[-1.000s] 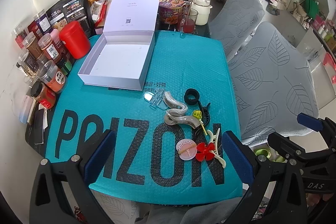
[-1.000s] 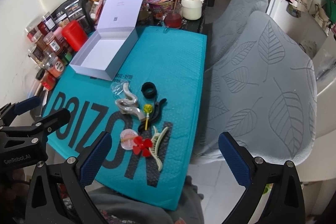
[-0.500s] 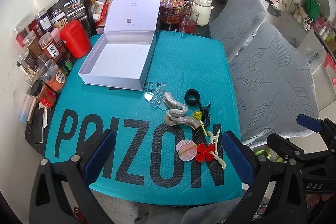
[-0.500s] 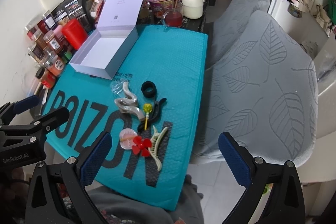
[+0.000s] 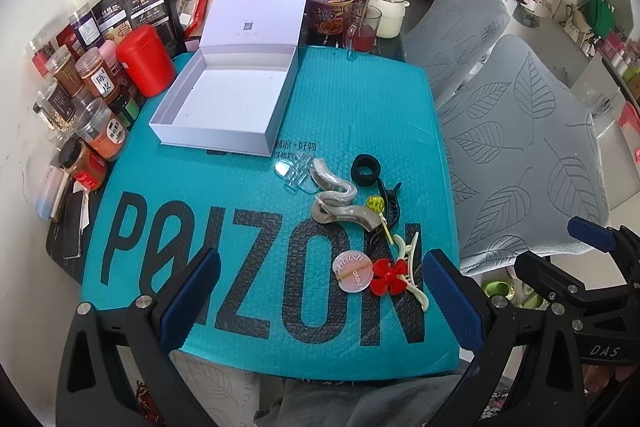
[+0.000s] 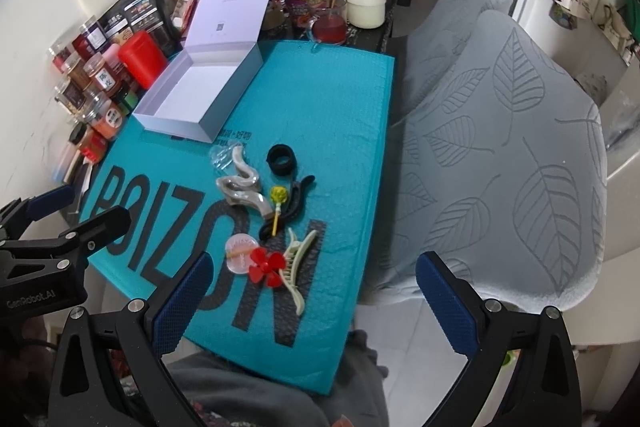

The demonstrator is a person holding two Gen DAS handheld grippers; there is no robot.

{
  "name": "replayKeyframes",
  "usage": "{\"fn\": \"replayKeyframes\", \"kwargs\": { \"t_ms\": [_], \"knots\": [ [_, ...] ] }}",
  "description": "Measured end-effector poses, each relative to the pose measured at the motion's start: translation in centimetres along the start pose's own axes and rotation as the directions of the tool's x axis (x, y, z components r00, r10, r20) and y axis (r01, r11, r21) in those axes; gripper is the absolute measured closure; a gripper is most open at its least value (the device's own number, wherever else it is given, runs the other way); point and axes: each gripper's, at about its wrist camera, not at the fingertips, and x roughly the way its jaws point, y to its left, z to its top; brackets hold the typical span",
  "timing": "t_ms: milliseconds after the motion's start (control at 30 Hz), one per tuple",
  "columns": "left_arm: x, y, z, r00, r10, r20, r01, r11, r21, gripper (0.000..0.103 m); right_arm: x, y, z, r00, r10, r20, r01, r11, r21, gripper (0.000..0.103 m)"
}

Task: Organize rigid objects
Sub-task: 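Move both tools toward the items on the teal table, then grasp the pink blush compact with the left tool while the right tool grasps the cream claw clip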

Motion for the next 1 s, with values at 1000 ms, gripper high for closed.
{"fn": "replayKeyframes", "kwargs": {
  "t_ms": [1000],
  "knots": [
    [9.1,-0.4,-6.0,0.998,0.032,-0.057,-0.032,0.999,-0.007,0.000,8.5,-2.0,-5.1,0.991,0.088,-0.104,-0.095,0.993,-0.066,0.000]
  ]
}}
